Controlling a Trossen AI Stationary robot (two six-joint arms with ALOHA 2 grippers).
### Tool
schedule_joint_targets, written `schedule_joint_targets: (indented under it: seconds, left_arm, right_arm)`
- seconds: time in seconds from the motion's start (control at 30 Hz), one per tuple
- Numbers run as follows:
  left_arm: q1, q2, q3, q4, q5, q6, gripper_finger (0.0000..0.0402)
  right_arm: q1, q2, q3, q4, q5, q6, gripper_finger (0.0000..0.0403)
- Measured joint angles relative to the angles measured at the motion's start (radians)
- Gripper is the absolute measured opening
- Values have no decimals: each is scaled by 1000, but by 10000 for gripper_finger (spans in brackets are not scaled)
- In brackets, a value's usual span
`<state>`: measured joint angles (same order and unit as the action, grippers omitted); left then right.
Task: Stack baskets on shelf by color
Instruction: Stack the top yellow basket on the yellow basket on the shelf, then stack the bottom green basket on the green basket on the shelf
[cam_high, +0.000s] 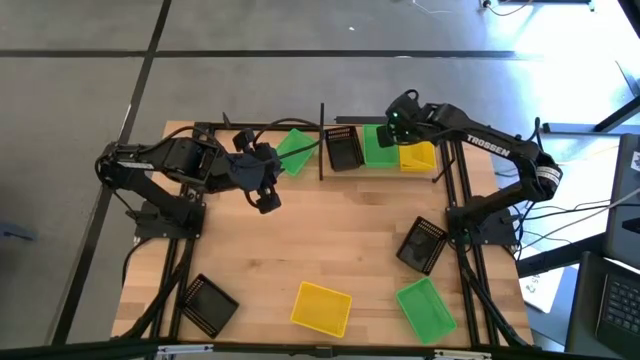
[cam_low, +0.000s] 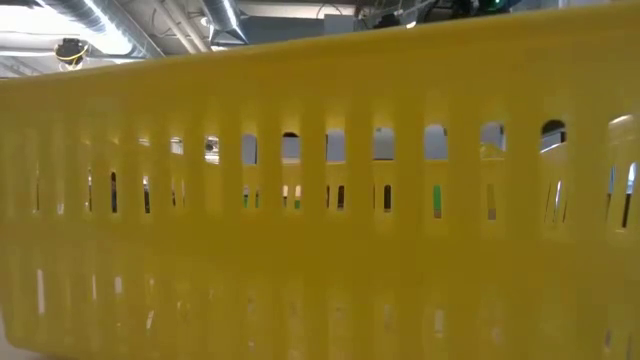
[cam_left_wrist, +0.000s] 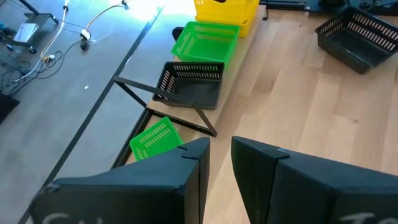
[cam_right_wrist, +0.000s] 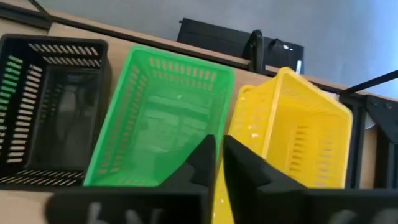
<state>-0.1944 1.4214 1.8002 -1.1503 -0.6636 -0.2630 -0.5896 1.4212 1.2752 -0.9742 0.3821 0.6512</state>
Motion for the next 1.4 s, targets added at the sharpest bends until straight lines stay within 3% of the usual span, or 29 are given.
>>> schedule_joint_targets:
  seconds: [0.07, 0.3, 0.6, 0.8, 1.03, 1.4]
  left_arm:
    - [0, 0, 0, 0, 0, 0, 58]
    - [0, 0, 0, 0, 1, 0, 58]
    - [0, 0, 0, 0, 3, 0, 58]
    - [0, 0, 0, 0, 4, -33, 58]
    - [0, 0, 0, -24, 3, -84, 58]
    - [3, 0, 0, -31, -5, -97, 58]
  right_arm:
    - [-5, 0, -6, 3, 29, -5, 7]
    - [-53, 0, -46, 15, 44, -20, 3]
    - [-105, 2, -142, 88, -58, -61, 2]
    - [-86, -31, -94, 75, -70, -116, 1]
    - [60, -185, -30, 38, -161, -319, 0]
    - [442, -328, -30, -182, -399, -462, 0]
